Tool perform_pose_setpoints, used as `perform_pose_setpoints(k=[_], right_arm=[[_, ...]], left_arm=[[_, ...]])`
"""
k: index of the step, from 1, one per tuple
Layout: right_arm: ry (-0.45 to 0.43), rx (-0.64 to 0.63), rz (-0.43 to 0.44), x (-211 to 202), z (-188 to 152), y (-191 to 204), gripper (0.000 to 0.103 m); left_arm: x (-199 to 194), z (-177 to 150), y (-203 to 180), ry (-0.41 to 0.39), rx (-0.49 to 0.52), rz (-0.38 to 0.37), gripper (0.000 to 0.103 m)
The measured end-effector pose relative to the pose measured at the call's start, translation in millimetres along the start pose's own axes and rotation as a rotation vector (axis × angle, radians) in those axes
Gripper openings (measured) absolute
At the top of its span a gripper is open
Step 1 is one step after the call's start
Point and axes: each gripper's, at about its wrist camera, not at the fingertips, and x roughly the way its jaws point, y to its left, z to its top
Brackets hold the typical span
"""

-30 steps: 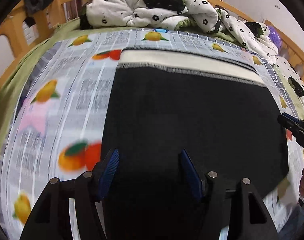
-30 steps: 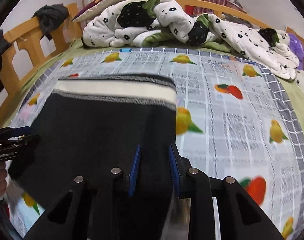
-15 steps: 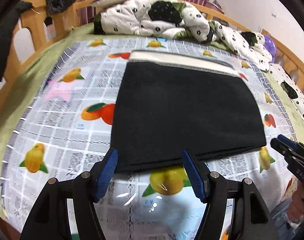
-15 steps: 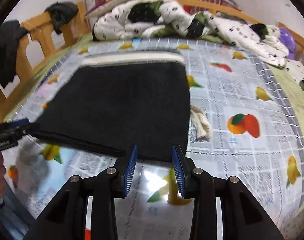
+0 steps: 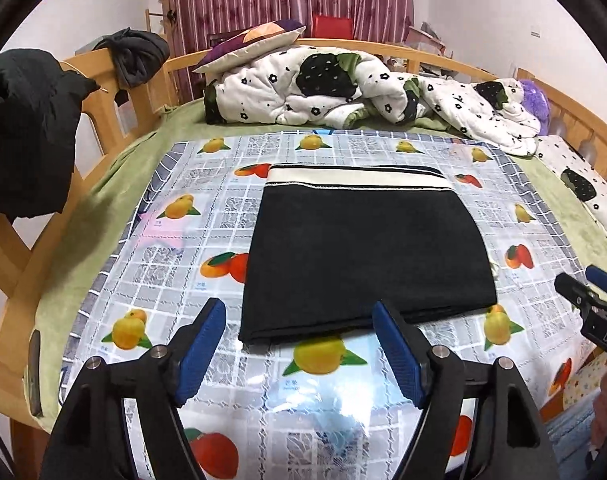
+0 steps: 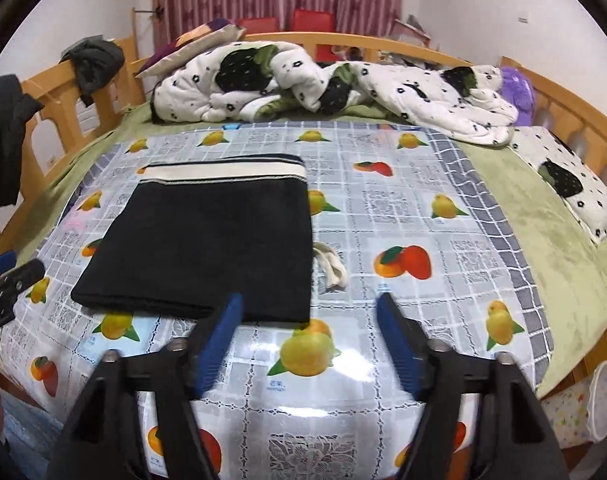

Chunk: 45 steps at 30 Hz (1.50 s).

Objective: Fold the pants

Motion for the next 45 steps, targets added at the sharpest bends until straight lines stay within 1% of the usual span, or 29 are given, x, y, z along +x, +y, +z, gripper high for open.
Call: perform_pose_setpoints(k=[2,3,4,11,17,31,45], right_arm=[[-0.028,-0.011,-0.013,-6.9,-0.1,1.0,0.084],[-0.040,-0.019,-0.021,-11.4,-0.3,2.0,0.089],[-0.041,-0.025,-0.017,-13.4,-0.8,2.7,0.091],[-0.039,-0.032,-0.004,-18.6,-1.6,8.3,0.092],[-0.024,-0.035,0.006,-15.5,-2.6,14.9,0.092],[-0.014,-0.038,0.015,-13.6,-5.5,18.5,0.092],[-0.013,-0.038,0.013,-14.4,-5.9,20.8,0.092]], left_arm=[[-2.4,-2.0,-1.4,0.003,-0.004,-0.010,0.079],[-3.0,-2.9,-2.1,0.001,0.000,-0.008,0.081],[-3.4,-3.3,-3.5,0.002,0.004,0.002,0.081],[-10.0,-5.6,-7.7,-0.019,0.017,0.010,0.081],[-11.9,-6.9,-8.0,-0.026,0.021,-0.006,0.081],[-8.2,-13.4,-3.8,0.003,0.012,-0.001,0.081],[-8.3,-14.5,-5.5,-0.001,0.013,0.003,0.081]])
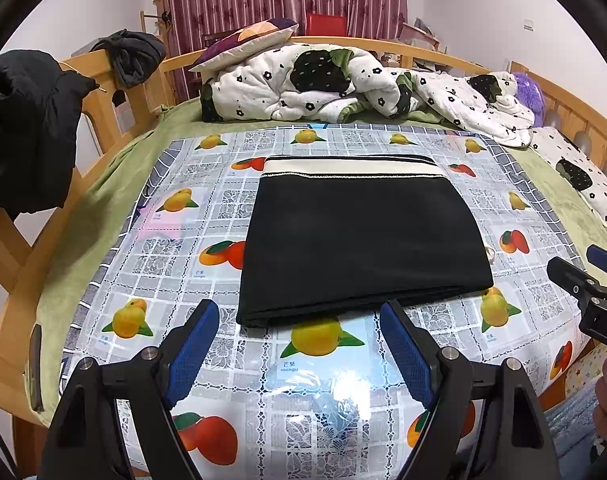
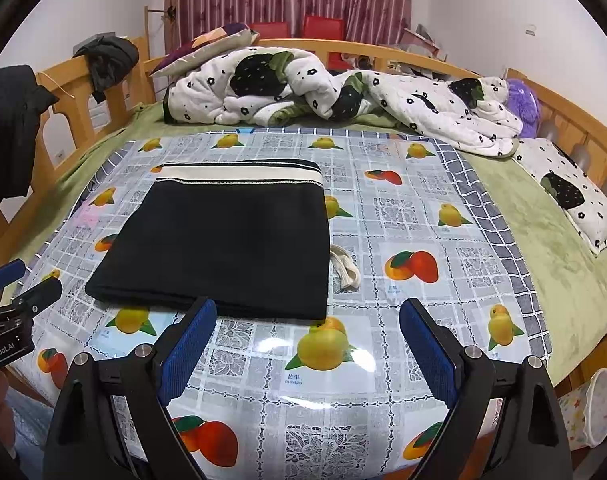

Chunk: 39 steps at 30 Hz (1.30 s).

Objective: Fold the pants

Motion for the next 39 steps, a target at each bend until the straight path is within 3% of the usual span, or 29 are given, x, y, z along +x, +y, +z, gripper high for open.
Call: perform_pose_setpoints(k=[39], right_arm=[[-0.002,-0.005,-0.009,-1.4,1.3,2.2,0.092]], left_arm=[[0.2,-0.7,-0.3,-0.006,0.006,-0.003,0.082]])
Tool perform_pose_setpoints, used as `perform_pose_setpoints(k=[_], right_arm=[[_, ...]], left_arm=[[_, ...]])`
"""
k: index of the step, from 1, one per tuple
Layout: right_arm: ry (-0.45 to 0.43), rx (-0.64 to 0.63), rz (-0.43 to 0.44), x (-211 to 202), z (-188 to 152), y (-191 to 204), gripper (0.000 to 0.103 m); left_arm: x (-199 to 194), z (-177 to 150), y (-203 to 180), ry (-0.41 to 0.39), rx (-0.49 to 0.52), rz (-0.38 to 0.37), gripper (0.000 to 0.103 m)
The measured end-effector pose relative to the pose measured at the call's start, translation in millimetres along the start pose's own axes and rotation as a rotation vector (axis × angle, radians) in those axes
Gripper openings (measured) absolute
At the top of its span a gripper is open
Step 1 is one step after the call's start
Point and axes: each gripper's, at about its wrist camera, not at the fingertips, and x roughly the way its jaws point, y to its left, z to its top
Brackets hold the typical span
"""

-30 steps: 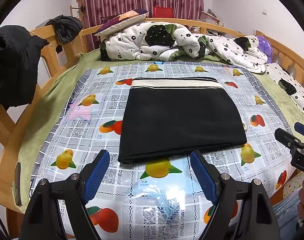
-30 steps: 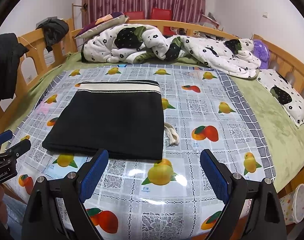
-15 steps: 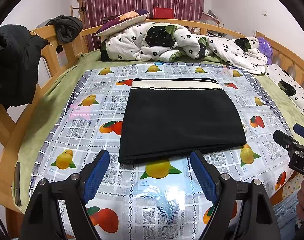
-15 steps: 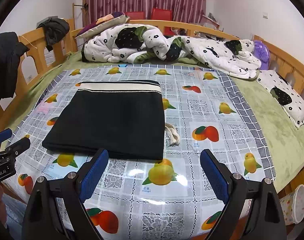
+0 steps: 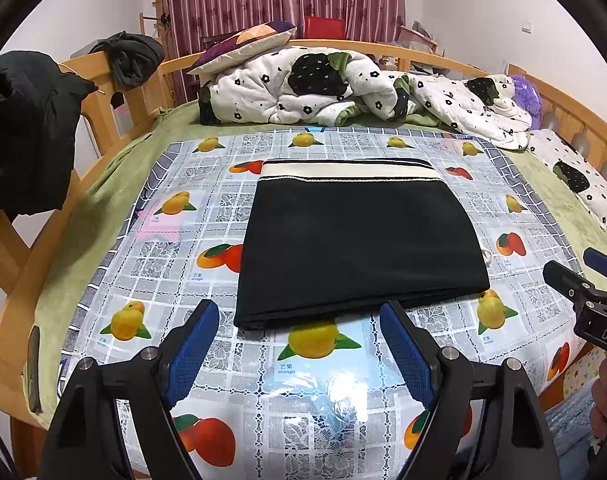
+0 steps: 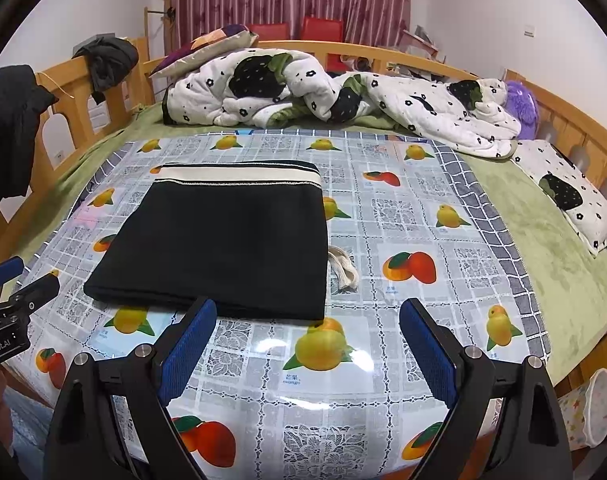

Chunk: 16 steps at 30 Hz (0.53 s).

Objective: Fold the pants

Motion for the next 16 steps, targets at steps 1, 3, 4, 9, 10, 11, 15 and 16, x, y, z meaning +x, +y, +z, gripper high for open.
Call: perform_pose_setpoints(k=[1,3,4,9,10,11,15,16], right_arm=[[0.000,0.000,0.001,-0.1,-0.1,-0.2,0.092],[-0.001,0.000,-0.001,-0.2,-0.2,-0.1,0.092],[-0.001,-0.002,-0.004,0.0,-0.3,0.2,0.092],[-0.001,-0.003,-0.010,0.5,-1.0,0.3,0.092],[-0.001,-0.003,-0.009,0.5,-1.1,0.4,0.092],[-0.002,-0.001,-0.008,0.6,-0.9,0.3,0.092],[-0.001,-0.001,-0.009,1.1,-1.3,0.3,0.092],[-0.001,-0.002,-0.008,1.0,-1.3,0.0,0.092]], left_arm=[[-0.1,-0.3,0.1,-0.002,0.000,-0.001,0.082],[-1.1,1.3,-1.2,-0.004,0.001,-0.002,0.082],[-1.4,1.9,-1.3,-0.005,0.001,-0.003,0.082],[-1.4,2.4,-1.4,-0.005,0.002,-0.003,0.082],[-1.5,2.3,-1.3,-0.005,0.001,-0.004,0.082],[-1.6,1.9,-1.4,-0.004,0.000,-0.002,0.082],[-1.5,2.9,-1.1,-0.005,-0.003,0.003,0.083],[-1.7,3.8,-1.1,-0.004,-0.006,0.006,0.084]])
